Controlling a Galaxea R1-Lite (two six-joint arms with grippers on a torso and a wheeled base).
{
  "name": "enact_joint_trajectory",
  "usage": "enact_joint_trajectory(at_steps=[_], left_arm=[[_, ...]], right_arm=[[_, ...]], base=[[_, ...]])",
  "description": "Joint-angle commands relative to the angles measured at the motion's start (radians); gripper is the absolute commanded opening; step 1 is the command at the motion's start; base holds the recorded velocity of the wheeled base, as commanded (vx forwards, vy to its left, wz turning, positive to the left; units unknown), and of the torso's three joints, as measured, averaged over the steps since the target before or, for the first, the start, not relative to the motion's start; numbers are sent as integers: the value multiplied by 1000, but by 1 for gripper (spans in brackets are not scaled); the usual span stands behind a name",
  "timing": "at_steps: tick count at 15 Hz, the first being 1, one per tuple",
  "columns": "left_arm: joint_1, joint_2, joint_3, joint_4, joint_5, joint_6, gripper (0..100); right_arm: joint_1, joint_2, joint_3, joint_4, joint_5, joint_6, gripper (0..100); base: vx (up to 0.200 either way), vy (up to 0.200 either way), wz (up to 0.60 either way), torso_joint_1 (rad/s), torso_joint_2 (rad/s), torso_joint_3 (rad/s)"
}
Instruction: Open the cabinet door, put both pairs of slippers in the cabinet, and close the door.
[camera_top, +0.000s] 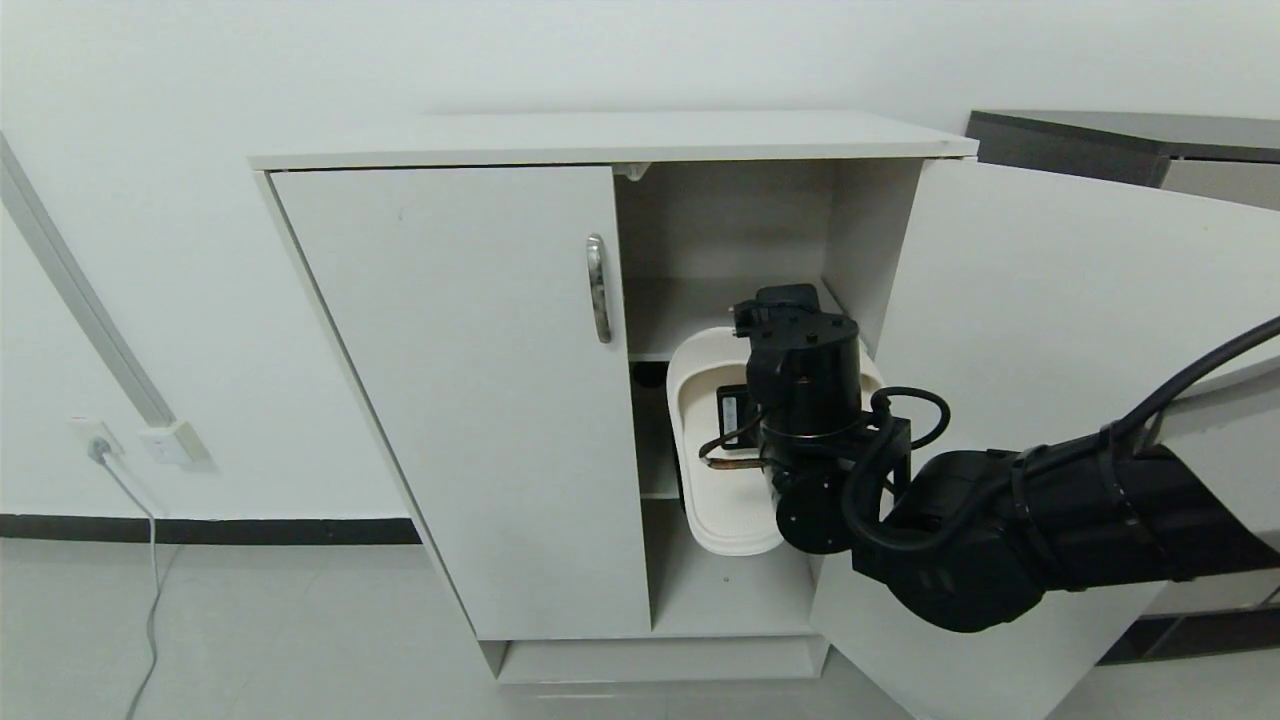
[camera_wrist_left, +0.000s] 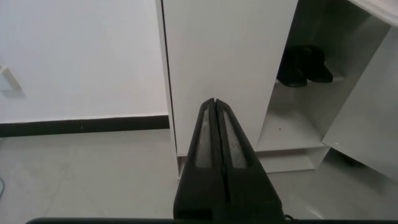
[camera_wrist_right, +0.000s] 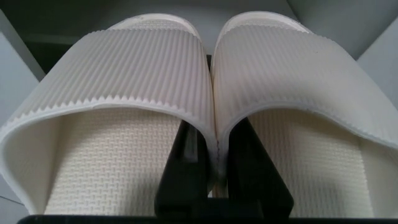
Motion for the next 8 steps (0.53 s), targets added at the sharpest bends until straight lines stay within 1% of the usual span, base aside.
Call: enact_joint_trajectory(at_steps=[1,2,8], left_arm=[[0,0,0,0,0,0,0],[0,0,0,0,0,0,0],[0,2,0,0,0,1,0]], right_arm=[[1,-3,1,-1,0,2,0],[1,-3,1,-1,2,2,0],[2,-3,1,-1,2,2,0]], base=[[0,0,0,0,0,0],[0,0,0,0,0,0],[200,0,0,2,2,4]])
